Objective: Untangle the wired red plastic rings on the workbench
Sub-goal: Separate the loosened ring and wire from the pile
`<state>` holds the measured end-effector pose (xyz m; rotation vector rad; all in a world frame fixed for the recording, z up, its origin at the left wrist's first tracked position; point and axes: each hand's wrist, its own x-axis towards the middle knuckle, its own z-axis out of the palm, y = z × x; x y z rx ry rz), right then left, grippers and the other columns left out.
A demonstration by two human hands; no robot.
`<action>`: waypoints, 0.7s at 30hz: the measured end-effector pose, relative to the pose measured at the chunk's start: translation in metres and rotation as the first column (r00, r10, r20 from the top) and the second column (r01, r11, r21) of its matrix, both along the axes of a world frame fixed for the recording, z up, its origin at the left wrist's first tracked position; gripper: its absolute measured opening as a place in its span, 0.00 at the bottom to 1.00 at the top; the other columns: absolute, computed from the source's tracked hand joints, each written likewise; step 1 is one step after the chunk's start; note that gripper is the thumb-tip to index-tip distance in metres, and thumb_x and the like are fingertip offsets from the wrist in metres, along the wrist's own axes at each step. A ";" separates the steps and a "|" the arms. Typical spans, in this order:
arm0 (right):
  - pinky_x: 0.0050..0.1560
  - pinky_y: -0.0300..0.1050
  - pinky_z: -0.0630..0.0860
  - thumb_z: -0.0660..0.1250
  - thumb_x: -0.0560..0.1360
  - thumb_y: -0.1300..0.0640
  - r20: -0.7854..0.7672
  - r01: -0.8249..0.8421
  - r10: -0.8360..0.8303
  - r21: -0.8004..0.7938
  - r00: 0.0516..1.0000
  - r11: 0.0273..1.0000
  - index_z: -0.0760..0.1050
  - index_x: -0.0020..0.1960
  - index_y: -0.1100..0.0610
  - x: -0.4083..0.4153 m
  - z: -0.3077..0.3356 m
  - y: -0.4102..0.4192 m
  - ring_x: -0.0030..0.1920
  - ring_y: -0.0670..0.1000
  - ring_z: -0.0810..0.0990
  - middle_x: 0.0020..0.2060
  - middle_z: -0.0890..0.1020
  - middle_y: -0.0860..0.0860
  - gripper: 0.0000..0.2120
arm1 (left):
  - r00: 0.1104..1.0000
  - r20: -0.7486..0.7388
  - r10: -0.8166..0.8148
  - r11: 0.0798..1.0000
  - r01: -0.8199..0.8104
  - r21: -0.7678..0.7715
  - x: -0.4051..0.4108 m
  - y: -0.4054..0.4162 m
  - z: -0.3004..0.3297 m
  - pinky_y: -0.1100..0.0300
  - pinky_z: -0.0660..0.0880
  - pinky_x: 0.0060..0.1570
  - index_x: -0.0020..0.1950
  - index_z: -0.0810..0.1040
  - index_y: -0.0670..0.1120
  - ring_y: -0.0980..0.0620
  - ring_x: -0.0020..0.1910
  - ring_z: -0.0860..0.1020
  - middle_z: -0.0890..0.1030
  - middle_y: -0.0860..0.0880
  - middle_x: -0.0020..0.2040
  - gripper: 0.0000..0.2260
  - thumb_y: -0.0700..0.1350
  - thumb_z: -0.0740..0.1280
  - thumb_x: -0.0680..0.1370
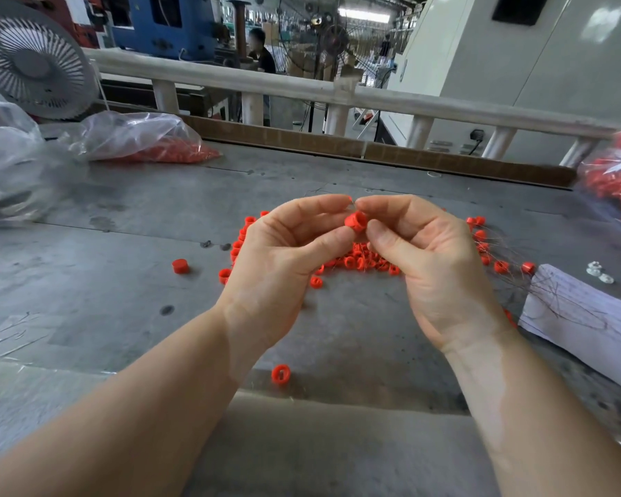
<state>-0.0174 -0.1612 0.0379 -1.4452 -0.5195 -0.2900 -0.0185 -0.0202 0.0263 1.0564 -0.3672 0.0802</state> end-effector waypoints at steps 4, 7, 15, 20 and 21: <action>0.48 0.34 0.75 0.66 0.71 0.65 0.022 -0.003 0.003 0.005 1.000 1.000 0.80 0.46 0.55 -0.002 0.001 0.001 0.46 0.44 0.82 0.40 0.85 0.47 0.09 | 0.999 0.024 0.022 1.000 -0.022 -0.014 0.000 0.000 -0.001 0.63 0.78 0.44 0.45 0.80 0.45 0.53 0.42 0.82 0.84 0.47 0.41 0.10 0.39 0.71 0.65; 0.47 0.35 0.75 0.68 0.70 0.65 0.033 0.020 -0.021 0.009 0.999 1.000 0.80 0.44 0.53 -0.002 0.001 0.002 0.45 0.45 0.82 0.40 0.85 0.47 0.08 | 0.999 0.017 0.040 0.999 -0.040 -0.009 0.000 0.000 -0.001 0.64 0.77 0.43 0.41 0.83 0.46 0.53 0.40 0.82 0.84 0.48 0.39 0.07 0.41 0.73 0.64; 0.43 0.36 0.77 0.72 0.66 0.63 0.012 0.029 -0.030 0.028 0.999 0.999 0.79 0.40 0.53 -0.002 -0.001 0.002 0.40 0.46 0.83 0.37 0.84 0.49 0.07 | 0.996 0.052 0.074 0.997 -0.076 0.026 -0.003 -0.004 0.001 0.64 0.77 0.45 0.44 0.81 0.42 0.54 0.42 0.82 0.84 0.49 0.39 0.11 0.37 0.71 0.62; 0.41 0.35 0.76 0.71 0.63 0.63 0.003 0.011 -0.011 0.058 1.000 0.998 0.77 0.40 0.57 -0.003 0.001 0.001 0.39 0.44 0.83 0.35 0.84 0.47 0.06 | 0.987 0.116 0.112 0.990 -0.121 0.069 -0.006 -0.004 0.004 0.63 0.78 0.45 0.51 0.79 0.44 0.52 0.44 0.83 0.85 0.48 0.41 0.16 0.37 0.71 0.64; 0.41 0.35 0.76 0.70 0.63 0.63 0.001 0.007 -0.007 0.062 1.000 0.998 0.77 0.40 0.57 -0.004 0.001 0.001 0.39 0.44 0.83 0.35 0.84 0.47 0.06 | 0.984 0.130 0.119 0.988 -0.129 0.079 -0.007 -0.003 0.004 0.61 0.78 0.46 0.52 0.78 0.45 0.51 0.45 0.83 0.85 0.48 0.42 0.17 0.37 0.71 0.64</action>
